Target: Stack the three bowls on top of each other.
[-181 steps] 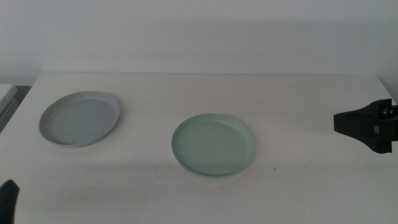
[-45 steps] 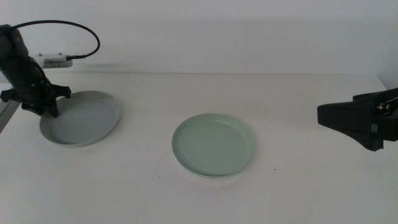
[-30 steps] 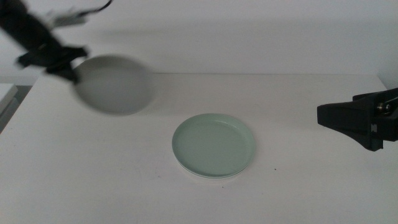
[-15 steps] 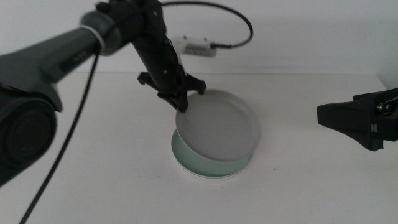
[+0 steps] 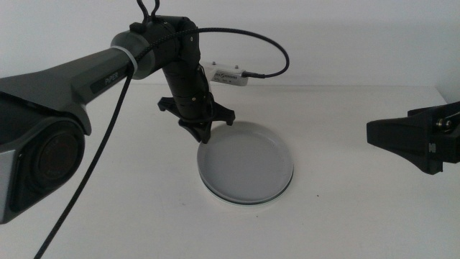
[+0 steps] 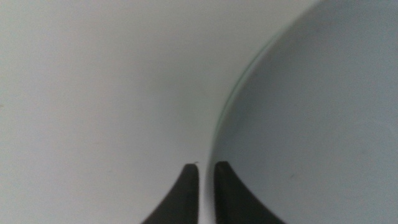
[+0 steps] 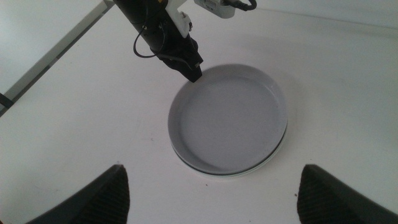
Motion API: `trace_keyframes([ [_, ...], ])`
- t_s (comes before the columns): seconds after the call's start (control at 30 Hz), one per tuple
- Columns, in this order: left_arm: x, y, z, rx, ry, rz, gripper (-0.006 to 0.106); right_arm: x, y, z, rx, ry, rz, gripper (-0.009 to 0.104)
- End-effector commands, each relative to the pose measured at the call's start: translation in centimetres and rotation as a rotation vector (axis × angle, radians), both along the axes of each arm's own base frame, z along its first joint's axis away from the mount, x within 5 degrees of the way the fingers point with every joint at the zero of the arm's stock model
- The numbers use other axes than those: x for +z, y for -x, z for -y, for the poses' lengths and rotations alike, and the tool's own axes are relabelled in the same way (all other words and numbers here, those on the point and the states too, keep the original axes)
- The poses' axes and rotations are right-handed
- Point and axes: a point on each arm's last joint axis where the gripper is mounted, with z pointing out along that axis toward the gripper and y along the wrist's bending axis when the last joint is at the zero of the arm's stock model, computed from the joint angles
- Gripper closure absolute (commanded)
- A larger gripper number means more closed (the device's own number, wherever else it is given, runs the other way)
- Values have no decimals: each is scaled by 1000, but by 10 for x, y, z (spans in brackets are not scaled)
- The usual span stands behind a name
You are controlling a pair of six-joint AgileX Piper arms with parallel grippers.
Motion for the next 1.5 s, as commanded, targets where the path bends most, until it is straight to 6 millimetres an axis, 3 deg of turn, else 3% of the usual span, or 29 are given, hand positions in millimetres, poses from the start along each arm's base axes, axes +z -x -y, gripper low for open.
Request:
trace_keyframes([
  [0.0, 2, -1, -1, 11, -20, 15, 86, -1, 0, 2, -7, 3, 10, 2],
  [0.13, 2, 0, 0, 15, -2, 7, 65, -1, 0, 2, -7, 3, 10, 2],
  [0.23, 4, 0, 2, 19, 19, 3, 39, -1, 0, 2, -7, 3, 10, 2],
  [0.33, 23, 1, 0, 25, 49, 39, 17, -1, 0, 2, -7, 3, 10, 2],
  [0.4, 47, 3, -7, 41, 68, 90, 7, -1, 0, 2, -7, 3, 10, 2],
  [0.47, 86, 7, -25, 79, 87, 173, 7, -1, 0, 2, -7, 3, 10, 2],
  [0.57, 151, 29, -69, 133, 102, 313, 7, -1, 0, 2, -7, 3, 10, 2],
  [0.67, 187, 69, -124, 244, 179, 381, 7, -1, 0, 2, -7, 3, 10, 2],
  [0.73, 197, 103, -157, 338, 260, 495, 7, -1, 0, 2, -7, 3, 10, 2],
  [0.83, 179, 156, -188, 464, 329, 615, 7, -1, 0, 2, -7, 3, 10, 2],
  [0.93, 168, 192, -200, 513, 358, 710, 7, -1, 0, 2, -7, 3, 10, 2],
  [1.0, 159, 202, -199, 507, 385, 699, 7, -1, 0, 2, -7, 3, 10, 2],
  [1.47, 152, 206, -198, 438, 340, 706, 7, 0, 0, 2, -8, 3, 12, 2],
])
